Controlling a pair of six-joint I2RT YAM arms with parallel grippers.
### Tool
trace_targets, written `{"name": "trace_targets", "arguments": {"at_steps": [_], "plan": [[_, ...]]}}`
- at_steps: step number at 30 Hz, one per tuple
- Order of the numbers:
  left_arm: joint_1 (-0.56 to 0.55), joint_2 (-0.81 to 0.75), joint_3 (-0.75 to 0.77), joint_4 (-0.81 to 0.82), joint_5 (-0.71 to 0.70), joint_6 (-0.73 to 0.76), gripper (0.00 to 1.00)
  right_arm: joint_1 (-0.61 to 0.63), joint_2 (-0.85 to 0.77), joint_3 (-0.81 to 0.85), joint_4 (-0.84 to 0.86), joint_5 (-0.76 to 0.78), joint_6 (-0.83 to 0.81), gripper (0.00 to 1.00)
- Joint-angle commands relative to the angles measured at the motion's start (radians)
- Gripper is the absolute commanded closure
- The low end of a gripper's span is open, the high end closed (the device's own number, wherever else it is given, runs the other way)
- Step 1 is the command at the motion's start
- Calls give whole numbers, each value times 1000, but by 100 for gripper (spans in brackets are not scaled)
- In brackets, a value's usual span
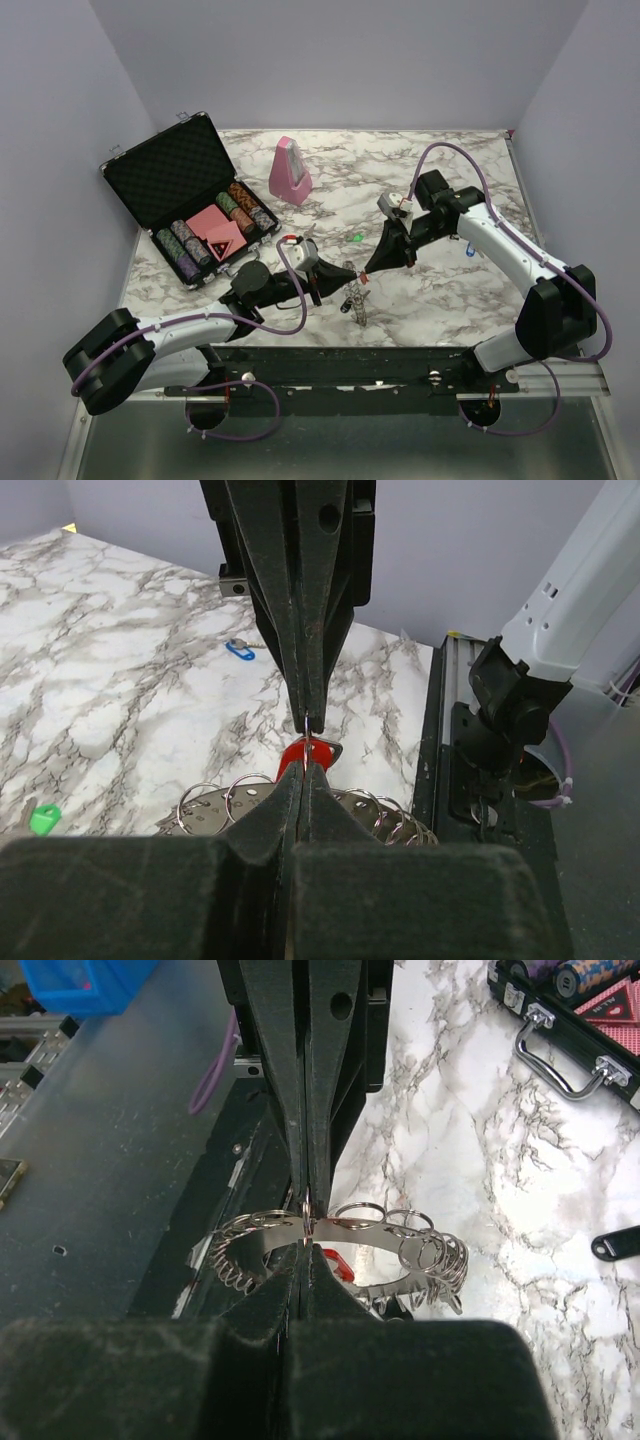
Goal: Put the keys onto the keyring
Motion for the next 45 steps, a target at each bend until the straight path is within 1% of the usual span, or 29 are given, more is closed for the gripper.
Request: {"name": "trace_targets", "arguments": {"at_steps": [1,14,22,27,31,34,41,45], "plan": [[-6,-21,34,8,-44,-17,100,23,-4,-13,31,-66,24,100],[-6,-21,26,60,-16,-28,100,21,-2,-28,88,-53,90,100],[-3,-56,0,-15,-21,4,100,21,-7,9,1,-37,1,100],[-3,-87,5,-90,8,81,100,21,-8,12,-13,-28,-17,100],[-1,-91,20,-164,20,135,100,21,-10,17,-48,-33,-66,100],[7,-97,19,-165,31,136,100,18,-8,12,-33,-24,-50,100],[7,-93,3,-106,65,116,100,20,-7,-16,82,-2,76,100],[7,-76,8,-83,82,101,100,20,-5,-22,96,-1,86,100]]}}
